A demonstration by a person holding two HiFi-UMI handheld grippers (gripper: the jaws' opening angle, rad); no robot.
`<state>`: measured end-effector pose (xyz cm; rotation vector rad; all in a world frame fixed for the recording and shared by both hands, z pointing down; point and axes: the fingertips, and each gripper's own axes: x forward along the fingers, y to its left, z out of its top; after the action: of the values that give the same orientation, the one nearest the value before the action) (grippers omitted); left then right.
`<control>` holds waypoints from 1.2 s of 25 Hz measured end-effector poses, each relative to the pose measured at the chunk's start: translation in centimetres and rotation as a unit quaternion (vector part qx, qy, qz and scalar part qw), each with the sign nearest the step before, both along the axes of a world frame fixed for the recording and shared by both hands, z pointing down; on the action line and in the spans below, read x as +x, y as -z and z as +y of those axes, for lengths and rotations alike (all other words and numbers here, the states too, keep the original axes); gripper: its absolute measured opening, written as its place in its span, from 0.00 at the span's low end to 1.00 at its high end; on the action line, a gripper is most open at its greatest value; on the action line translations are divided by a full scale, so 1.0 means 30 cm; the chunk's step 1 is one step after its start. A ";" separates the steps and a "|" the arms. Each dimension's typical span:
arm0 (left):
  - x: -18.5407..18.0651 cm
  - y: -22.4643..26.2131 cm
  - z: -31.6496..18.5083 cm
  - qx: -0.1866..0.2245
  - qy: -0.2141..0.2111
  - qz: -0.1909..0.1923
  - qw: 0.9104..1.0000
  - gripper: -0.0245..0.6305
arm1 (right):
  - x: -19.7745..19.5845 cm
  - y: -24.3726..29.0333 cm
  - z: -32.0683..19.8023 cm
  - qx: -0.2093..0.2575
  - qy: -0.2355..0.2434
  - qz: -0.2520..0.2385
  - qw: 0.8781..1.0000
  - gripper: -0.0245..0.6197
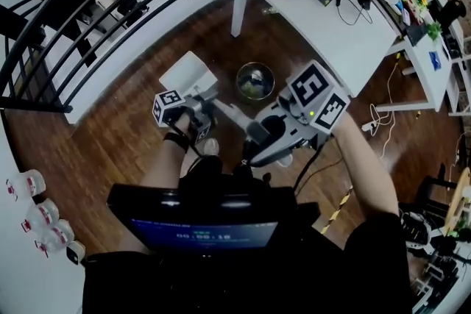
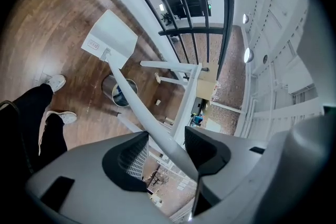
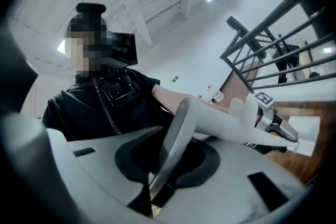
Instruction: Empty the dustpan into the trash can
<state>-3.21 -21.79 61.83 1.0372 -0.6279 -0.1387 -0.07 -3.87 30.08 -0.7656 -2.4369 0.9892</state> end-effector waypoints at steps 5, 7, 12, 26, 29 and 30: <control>-0.097 -0.019 -0.046 -0.008 0.003 0.015 1.000 0.37 | -0.094 -0.009 -0.079 -0.012 0.008 -0.001 1.000 0.14; -0.125 -0.026 -0.068 -0.007 -0.001 0.023 1.000 0.37 | -0.120 -0.006 -0.109 -0.017 0.010 0.000 1.000 0.14; -0.177 -0.024 -0.090 -0.007 -0.014 0.046 0.999 0.37 | -0.165 -0.002 -0.153 -0.025 0.010 0.000 1.000 0.14; -0.264 -0.084 -0.092 -0.007 0.011 0.065 0.998 0.38 | -0.198 -0.011 -0.201 -0.047 0.023 0.012 0.999 0.15; -0.260 -0.090 -0.036 -0.005 0.017 0.067 0.998 0.38 | -0.166 -0.017 -0.158 -0.044 0.030 0.010 0.999 0.15; -0.257 -0.089 -0.021 -0.004 0.021 0.066 0.998 0.38 | -0.155 -0.018 -0.143 -0.044 0.034 0.008 0.998 0.15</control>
<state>-10.92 -22.42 64.50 0.9990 -0.5303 -0.2392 -4.71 -8.14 30.61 -0.8606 -2.3515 1.0777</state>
